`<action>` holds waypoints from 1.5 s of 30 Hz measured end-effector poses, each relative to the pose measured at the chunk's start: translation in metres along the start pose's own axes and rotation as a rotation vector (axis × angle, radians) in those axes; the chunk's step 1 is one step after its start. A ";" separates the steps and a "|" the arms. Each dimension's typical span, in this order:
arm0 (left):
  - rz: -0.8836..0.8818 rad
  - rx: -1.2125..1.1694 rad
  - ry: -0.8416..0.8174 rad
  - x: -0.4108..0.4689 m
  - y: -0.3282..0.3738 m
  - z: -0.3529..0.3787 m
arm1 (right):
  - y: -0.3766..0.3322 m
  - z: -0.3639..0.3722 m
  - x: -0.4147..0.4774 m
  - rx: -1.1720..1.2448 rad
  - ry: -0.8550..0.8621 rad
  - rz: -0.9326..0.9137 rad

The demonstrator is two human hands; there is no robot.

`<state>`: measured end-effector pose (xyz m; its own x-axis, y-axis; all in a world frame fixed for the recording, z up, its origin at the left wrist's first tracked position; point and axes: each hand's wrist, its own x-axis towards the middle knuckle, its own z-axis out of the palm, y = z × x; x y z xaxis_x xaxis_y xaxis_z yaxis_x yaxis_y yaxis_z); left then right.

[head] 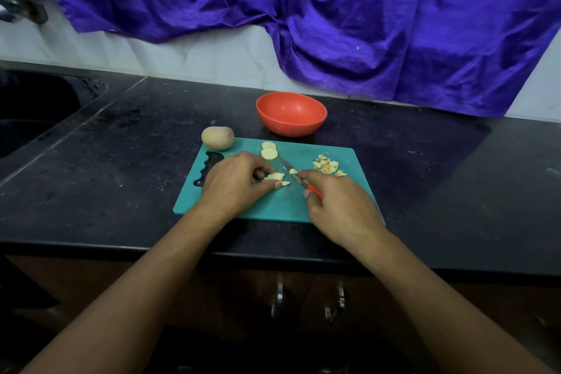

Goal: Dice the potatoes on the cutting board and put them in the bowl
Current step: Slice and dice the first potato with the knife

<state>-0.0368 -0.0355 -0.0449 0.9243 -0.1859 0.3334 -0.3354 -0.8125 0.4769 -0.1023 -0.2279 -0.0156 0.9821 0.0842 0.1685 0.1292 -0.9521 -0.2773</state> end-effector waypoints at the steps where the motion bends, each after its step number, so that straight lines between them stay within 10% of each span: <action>1: -0.002 -0.002 -0.001 0.000 0.000 0.000 | -0.001 0.001 -0.001 -0.001 0.002 -0.005; 45: -0.097 -0.069 -0.068 0.001 0.002 -0.005 | -0.020 0.010 -0.012 0.040 0.073 -0.009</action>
<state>-0.0372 -0.0340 -0.0393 0.9624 -0.1469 0.2285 -0.2533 -0.7889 0.5599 -0.1151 -0.2068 -0.0211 0.9685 0.0695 0.2390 0.1445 -0.9388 -0.3127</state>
